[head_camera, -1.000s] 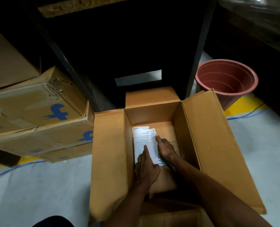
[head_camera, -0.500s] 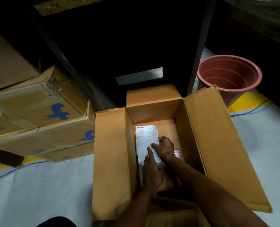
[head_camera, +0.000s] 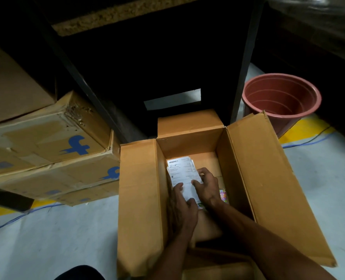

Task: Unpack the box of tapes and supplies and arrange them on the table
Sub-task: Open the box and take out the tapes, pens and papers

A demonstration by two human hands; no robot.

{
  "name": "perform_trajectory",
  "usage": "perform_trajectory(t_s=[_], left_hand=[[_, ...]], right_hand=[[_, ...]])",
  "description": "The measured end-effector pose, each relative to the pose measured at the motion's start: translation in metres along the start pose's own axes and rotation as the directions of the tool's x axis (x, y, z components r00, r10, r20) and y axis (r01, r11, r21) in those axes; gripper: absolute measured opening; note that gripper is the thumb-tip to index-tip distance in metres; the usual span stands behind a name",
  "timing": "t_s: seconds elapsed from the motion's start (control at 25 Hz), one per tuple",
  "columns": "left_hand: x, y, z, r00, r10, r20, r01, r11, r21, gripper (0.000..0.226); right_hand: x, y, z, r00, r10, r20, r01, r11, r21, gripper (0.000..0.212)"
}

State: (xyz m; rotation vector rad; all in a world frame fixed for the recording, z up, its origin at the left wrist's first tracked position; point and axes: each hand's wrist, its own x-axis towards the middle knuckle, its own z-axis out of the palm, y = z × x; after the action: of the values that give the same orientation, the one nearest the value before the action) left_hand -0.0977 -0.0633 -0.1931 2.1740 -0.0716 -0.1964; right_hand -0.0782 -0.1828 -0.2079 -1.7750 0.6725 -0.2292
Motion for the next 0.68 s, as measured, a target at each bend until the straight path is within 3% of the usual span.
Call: perform_trajectory(t_s=[0.2,0.28,0.44,0.56,0.68], left_hand=[[0.020,0.042,-0.002,0.989,0.035,-0.142,-0.060,0.982,-0.178,0.068],[0.023,0.057,-0.006,0.988,0.034,-0.150,-0.074,0.959,-0.273,0.070],[0.031,0.081,-0.015,0.974,0.169,-0.150,-0.216,0.893,-0.396,0.063],[0.033,0.095,-0.026,0.947,0.250,-0.204,-0.316,0.841,-0.439,0.057],[0.031,0.110,-0.030,0.949,0.237,-0.207,-0.308,0.831,-0.464,0.065]], right_hand=[[-0.010,-0.034,-0.036,0.992,-0.121,-0.039,0.123,0.991,0.050,0.023],[-0.014,-0.046,-0.046,0.992,-0.116,-0.050,0.120,0.988,0.101,0.027],[-0.019,-0.078,-0.070,0.978,-0.200,-0.058,0.208,0.961,0.183,0.032],[-0.024,-0.103,-0.089,0.952,-0.292,-0.096,0.305,0.938,0.166,0.045],[-0.025,-0.118,-0.100,0.916,-0.392,-0.090,0.400,0.912,0.098,0.057]])
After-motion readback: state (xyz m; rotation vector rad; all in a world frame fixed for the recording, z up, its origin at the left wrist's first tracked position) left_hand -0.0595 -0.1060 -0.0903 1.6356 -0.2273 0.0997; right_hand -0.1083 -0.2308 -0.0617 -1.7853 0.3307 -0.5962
